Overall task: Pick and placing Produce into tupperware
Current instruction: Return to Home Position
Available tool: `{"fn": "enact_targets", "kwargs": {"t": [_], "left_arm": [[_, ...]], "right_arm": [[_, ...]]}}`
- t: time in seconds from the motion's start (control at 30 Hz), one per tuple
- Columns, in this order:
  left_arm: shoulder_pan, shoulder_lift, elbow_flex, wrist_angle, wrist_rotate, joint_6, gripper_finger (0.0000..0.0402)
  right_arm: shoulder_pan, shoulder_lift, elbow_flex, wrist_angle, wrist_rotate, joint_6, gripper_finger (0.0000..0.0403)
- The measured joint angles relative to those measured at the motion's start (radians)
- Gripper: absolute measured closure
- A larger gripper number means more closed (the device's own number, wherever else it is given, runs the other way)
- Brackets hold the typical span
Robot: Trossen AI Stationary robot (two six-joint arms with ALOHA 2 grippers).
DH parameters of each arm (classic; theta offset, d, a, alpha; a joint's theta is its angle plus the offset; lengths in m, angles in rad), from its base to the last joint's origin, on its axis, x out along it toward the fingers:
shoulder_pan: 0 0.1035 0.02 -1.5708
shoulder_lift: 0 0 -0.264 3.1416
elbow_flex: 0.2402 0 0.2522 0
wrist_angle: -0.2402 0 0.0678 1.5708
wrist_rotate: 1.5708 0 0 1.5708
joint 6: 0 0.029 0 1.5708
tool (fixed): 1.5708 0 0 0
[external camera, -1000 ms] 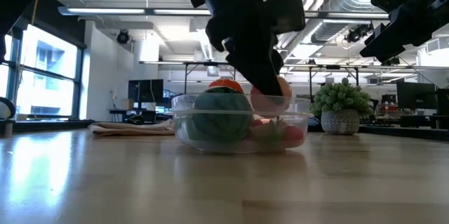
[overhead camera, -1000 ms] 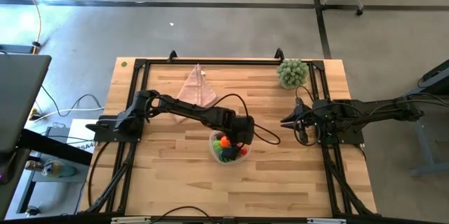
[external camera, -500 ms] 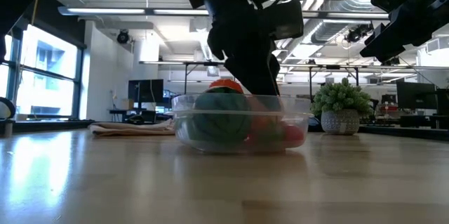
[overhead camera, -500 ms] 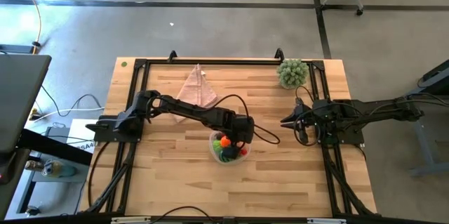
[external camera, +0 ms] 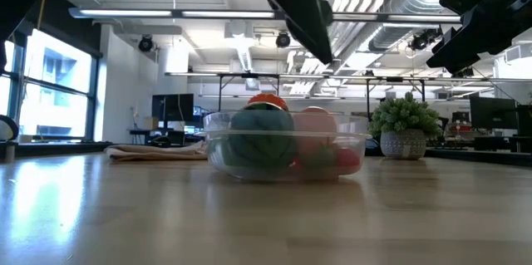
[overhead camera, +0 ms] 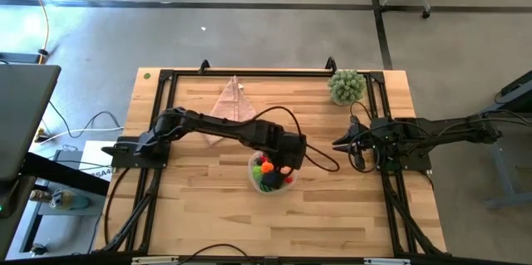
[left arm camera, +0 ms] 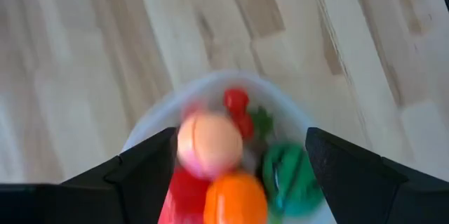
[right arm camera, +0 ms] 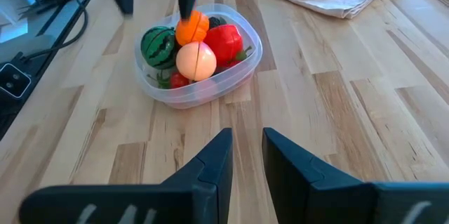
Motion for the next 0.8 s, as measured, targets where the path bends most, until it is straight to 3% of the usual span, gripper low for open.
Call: {"fn": "enact_targets", "kwargs": {"t": [0.27,0.43,0.6,0.8], "left_arm": [[0.005,-0.001,0.222,-0.403,-0.067,-0.029,0.0105],[0.032,-0.005,0.309,-0.570,-0.114,-0.062,0.0146],[0.102,-0.116,0.272,-0.558,-0.122,-0.078,0.0212],[0.198,-0.337,0.086,-0.513,-0.096,-0.101,0.0289]], "right_arm": [[0.000,0.000,0.000,0.000,0.000,0.000,0.0335],[0.000,0.000,0.000,0.000,0.000,0.000,0.0335],[0.000,0.000,0.000,0.000,0.000,0.000,0.0335],[0.000,0.000,0.000,0.000,0.000,0.000,0.0335]]}}
